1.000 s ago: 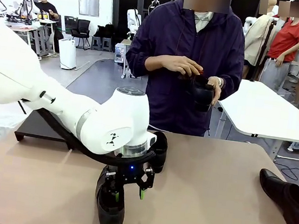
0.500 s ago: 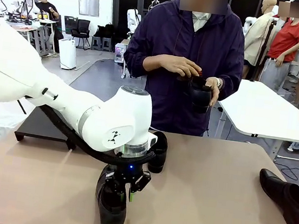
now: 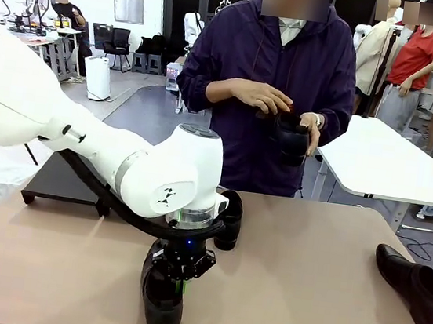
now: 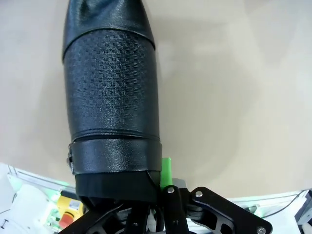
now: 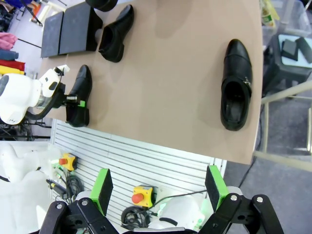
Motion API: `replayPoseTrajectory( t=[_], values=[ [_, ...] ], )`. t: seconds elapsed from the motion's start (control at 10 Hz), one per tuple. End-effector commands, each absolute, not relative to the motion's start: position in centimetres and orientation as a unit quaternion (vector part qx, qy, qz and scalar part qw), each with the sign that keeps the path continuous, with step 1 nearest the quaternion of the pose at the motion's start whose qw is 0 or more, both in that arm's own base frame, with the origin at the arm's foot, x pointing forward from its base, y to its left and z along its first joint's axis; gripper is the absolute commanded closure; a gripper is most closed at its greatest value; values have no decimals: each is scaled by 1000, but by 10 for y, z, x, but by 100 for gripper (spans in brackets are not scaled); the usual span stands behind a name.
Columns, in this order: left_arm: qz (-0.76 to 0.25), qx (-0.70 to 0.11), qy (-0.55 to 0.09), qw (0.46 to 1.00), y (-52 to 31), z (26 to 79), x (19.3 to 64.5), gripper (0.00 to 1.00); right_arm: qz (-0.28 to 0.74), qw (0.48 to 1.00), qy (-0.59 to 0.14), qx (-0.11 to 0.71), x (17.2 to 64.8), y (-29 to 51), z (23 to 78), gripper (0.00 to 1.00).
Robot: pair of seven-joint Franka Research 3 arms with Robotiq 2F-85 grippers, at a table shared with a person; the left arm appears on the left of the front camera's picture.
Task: Organize the shoes by placing them on the stand.
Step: Place the Shoe from the middle of the table onto the Shoes Stand.
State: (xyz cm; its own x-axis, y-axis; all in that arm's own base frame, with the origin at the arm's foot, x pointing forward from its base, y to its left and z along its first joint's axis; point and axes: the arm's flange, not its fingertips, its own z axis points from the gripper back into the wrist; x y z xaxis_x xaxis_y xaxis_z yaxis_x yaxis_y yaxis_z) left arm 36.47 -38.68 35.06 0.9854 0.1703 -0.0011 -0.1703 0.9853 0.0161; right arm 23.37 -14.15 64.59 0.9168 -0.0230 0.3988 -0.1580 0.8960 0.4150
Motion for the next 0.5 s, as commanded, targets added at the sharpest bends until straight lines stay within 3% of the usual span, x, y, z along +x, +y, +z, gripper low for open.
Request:
replayPoseTrajectory(
  t=[0.0,0.2,0.4],
  values=[
    [62,25,-11,998,-379,382,349,100,42,952,-202,226,234,-143,648,0],
    [-65,20,-23,997,-344,440,301,100,42,952,-202,226,234,-143,648,0],
    [-94,52,-73,991,-316,475,267,100,42,952,-202,226,234,-143,648,0]
  ],
)
